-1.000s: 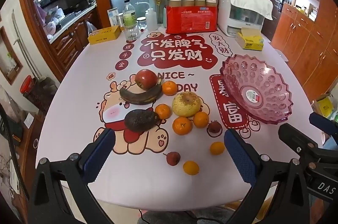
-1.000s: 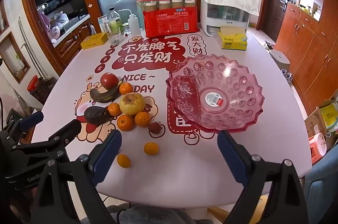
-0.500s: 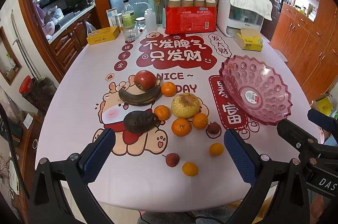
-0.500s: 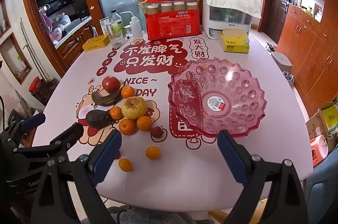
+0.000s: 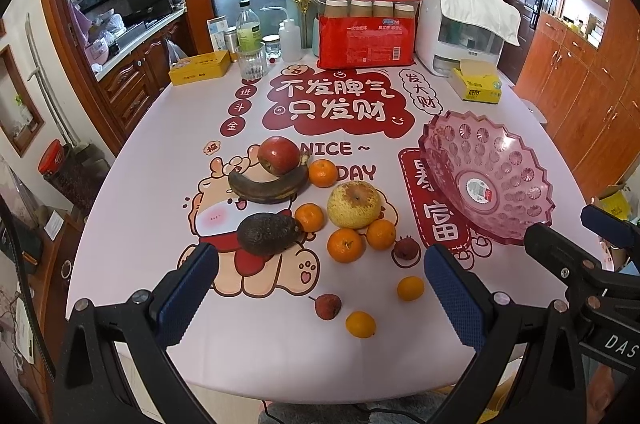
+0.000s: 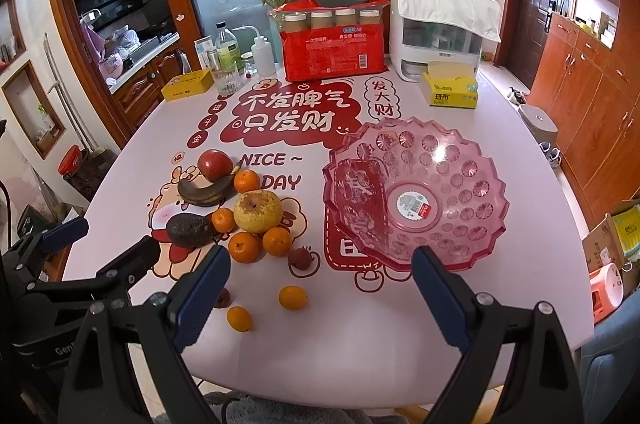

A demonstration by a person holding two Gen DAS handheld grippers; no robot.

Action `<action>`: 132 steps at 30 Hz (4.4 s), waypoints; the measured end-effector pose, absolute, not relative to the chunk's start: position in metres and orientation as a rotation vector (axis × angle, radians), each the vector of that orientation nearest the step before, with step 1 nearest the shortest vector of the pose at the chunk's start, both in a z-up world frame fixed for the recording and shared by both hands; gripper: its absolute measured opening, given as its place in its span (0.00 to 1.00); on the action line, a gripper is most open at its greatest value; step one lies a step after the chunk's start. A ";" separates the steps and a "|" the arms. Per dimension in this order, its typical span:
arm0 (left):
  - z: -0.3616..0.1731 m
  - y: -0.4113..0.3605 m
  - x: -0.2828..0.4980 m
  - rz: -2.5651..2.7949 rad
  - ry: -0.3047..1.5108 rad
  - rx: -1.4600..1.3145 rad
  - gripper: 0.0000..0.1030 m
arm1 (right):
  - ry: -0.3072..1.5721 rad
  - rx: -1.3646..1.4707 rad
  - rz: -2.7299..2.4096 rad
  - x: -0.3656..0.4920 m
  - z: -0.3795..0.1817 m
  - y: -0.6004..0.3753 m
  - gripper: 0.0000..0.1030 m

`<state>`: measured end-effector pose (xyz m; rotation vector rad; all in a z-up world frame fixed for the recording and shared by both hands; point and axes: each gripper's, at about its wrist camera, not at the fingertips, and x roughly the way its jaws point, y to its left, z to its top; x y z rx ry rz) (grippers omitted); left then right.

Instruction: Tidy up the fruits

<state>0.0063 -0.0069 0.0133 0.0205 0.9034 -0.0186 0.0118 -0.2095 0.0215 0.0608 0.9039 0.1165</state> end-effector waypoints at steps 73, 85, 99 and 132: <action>-0.003 0.089 0.045 -0.263 0.976 0.085 0.99 | 0.949 0.134 -0.047 -0.003 0.004 -0.115 0.90; -0.087 0.133 0.081 -0.288 1.087 0.143 0.99 | 1.129 0.185 0.008 0.024 -0.094 -0.081 0.69; -0.154 0.111 0.134 -0.424 1.182 0.220 0.98 | 1.230 0.094 0.089 0.044 -0.152 -0.051 0.48; -0.119 0.078 0.118 -0.564 1.215 0.220 0.59 | 1.107 0.025 0.084 0.052 -0.107 -0.062 0.28</action>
